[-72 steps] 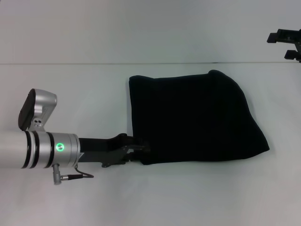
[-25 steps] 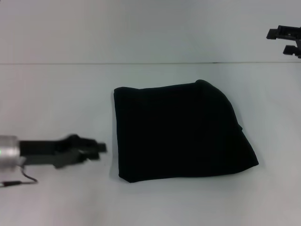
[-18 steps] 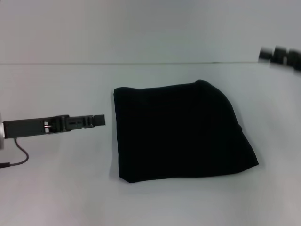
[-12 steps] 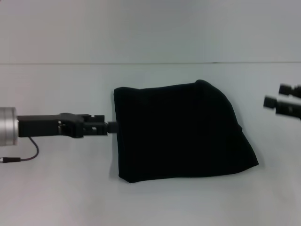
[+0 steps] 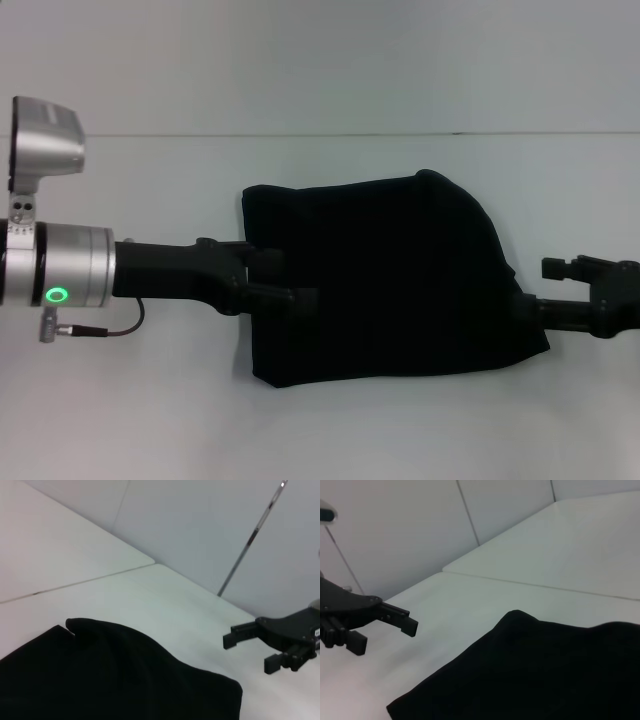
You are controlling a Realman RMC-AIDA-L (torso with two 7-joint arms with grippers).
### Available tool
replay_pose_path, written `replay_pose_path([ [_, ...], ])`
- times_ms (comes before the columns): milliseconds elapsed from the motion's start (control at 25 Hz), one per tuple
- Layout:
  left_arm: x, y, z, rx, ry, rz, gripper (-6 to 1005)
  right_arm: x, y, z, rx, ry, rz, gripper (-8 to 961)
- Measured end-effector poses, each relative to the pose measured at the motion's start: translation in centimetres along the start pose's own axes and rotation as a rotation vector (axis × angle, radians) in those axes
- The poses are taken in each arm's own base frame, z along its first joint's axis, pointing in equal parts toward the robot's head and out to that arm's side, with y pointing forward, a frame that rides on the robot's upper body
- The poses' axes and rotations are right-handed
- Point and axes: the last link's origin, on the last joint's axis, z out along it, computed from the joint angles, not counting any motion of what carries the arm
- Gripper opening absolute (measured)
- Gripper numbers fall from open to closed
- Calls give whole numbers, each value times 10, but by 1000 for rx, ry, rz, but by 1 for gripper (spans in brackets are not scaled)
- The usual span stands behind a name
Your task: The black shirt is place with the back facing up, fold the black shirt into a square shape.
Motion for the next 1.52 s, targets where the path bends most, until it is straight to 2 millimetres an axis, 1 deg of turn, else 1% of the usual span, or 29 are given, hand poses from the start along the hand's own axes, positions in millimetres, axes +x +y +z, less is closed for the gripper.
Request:
replay_pose_path([
  [40,1,0,2,-1,-6,7,952,-2,0,3,-1,2,-8,915],
  [240,6,-1,14,26,2,20,952,-10,4,16,-19,-7,-38,915],
  [400,7,-2,21,54,5,31,952,-11,4,20,-24,-7,-37,915],
  [480,6,1,30,54,-22,55,952,-11,4,21,-20,-6,-32,915],
  [600,8,0,34,76,-20,56,952,-11,3,22,-18,-6,-30,915],
  [880,7,-4,36,107,-17,51,952,-11,8,31,-53,-1,-49,915],
  [1040,6,-5,34,111,-17,48,952,-10,12,35,-84,39,-56,915],
  [1360,4,-5,33,112,-19,40,952,-8,12,35,-82,46,-52,915],
  [1520,3,-3,34,92,-32,52,952,-9,11,36,-73,44,-49,915],
])
